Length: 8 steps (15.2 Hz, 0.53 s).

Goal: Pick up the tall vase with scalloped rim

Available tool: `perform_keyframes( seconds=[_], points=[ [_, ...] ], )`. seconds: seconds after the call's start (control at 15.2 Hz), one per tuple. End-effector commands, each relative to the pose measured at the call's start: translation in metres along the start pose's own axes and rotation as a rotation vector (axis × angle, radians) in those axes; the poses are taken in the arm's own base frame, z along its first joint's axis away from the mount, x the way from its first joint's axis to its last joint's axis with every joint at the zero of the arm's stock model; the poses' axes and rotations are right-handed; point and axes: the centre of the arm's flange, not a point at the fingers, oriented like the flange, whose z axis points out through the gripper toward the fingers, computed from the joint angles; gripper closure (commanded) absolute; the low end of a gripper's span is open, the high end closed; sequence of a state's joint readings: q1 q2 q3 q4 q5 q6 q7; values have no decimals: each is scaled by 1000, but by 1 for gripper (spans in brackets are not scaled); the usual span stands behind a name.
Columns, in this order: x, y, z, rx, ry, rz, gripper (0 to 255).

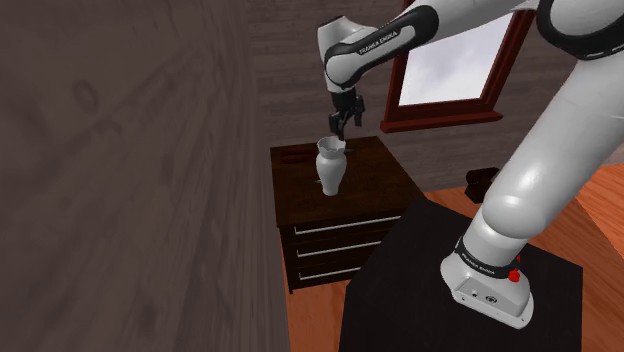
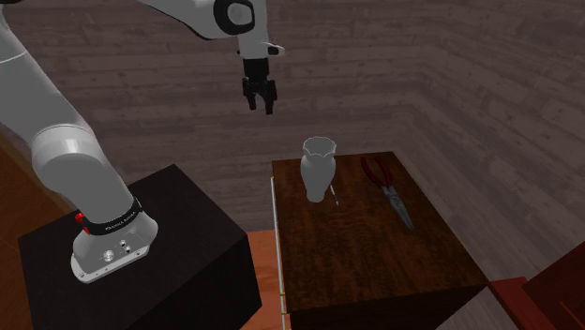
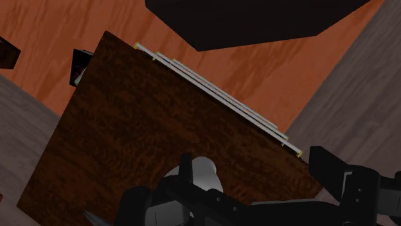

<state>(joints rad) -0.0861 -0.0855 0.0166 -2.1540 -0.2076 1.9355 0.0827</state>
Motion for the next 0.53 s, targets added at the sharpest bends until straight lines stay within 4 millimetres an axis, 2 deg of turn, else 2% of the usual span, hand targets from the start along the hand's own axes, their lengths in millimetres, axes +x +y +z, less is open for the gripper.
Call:
perform_keyframes(
  seconds=[0.0, 0.46],
  points=[
    [21, 2, 17, -8, -3, -1, 0],
    [99, 11, 67, -32, -14, -5, 0]
  ],
)
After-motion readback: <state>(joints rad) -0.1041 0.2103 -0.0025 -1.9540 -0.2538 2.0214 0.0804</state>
